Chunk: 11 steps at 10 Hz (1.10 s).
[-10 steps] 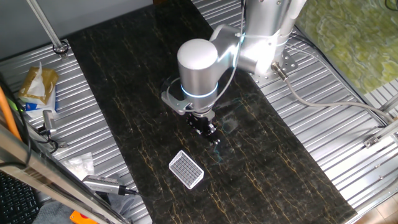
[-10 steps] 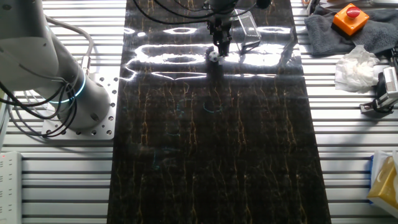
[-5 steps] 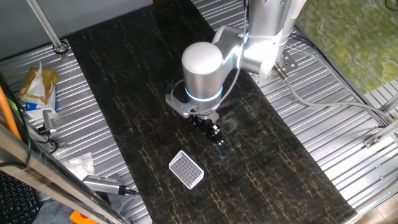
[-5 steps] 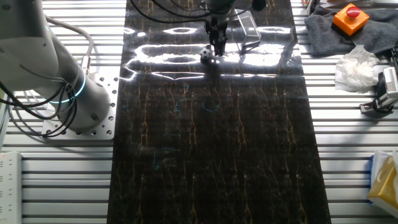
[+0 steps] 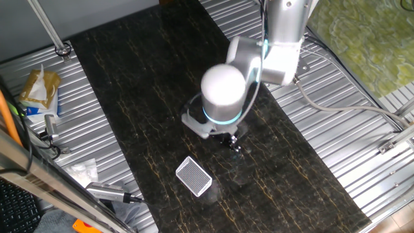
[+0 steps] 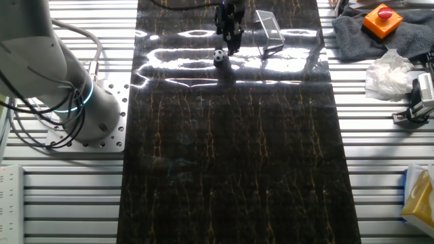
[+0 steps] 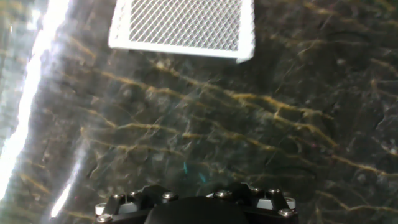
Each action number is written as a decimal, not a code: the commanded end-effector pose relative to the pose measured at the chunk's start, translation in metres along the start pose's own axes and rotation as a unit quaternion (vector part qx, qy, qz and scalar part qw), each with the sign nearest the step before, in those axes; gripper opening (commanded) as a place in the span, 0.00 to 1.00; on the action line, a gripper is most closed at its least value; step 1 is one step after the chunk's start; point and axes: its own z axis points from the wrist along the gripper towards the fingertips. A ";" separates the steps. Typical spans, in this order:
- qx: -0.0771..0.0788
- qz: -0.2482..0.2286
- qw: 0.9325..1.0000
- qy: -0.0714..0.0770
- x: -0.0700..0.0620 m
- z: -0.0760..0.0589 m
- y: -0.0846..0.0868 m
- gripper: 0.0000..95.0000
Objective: Push the soccer ball into the goal
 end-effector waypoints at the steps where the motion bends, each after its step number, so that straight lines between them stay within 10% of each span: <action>1: -0.032 0.051 0.998 -0.022 0.005 0.001 0.002 0.80; 5: -0.009 0.040 0.999 -0.013 0.005 0.000 0.003 0.80; 8: -0.040 0.062 0.997 -0.026 0.005 0.000 0.003 0.80; 11: -0.032 0.060 0.998 -0.014 0.005 0.001 0.003 0.80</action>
